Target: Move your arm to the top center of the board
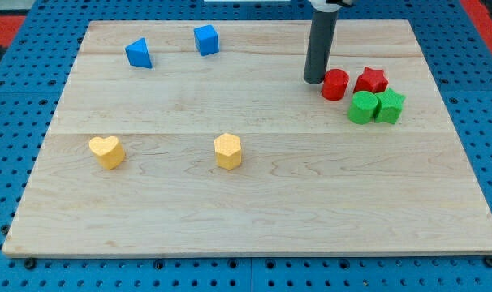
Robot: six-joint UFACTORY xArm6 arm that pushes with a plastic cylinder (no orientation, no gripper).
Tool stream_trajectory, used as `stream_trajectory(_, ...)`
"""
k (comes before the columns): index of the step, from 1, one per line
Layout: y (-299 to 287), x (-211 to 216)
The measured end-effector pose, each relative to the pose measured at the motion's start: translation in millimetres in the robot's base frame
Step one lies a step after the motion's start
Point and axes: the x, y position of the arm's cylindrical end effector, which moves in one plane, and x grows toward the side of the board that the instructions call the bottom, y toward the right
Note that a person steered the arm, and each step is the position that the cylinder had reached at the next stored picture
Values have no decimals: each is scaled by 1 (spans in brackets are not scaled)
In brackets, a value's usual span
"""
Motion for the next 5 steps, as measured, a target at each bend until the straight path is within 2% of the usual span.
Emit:
stream_trajectory(2, -35, -8)
stream_trajectory(5, -53, -28)
